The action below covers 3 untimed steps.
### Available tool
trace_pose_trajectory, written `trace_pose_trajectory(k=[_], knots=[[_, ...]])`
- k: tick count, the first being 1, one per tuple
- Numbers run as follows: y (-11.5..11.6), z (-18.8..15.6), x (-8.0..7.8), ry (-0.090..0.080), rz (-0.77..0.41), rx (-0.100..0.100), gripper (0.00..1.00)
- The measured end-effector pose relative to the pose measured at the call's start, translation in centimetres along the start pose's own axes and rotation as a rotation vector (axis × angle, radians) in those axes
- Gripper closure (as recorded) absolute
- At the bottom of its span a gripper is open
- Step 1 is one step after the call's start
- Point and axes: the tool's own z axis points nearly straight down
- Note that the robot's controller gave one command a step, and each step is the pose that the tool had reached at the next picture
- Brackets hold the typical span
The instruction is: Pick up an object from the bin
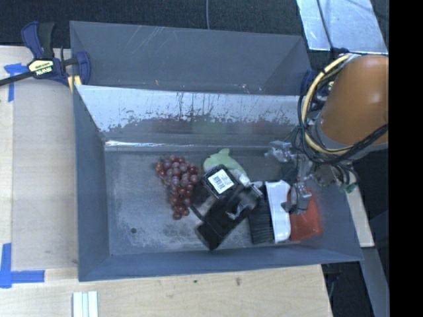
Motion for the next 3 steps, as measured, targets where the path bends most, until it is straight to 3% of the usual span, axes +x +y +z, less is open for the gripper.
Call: trace_pose_trajectory(k=[1, 2, 3], knots=[[0.2, 2.5, -1.7, 0.002, -0.21, -0.001, 0.0], [-0.4, 3.5, -2.6, -0.003, -0.128, 0.0, 0.0], [-0.3, 4.1, -2.6, 0.0, -0.224, -0.001, 0.0]])
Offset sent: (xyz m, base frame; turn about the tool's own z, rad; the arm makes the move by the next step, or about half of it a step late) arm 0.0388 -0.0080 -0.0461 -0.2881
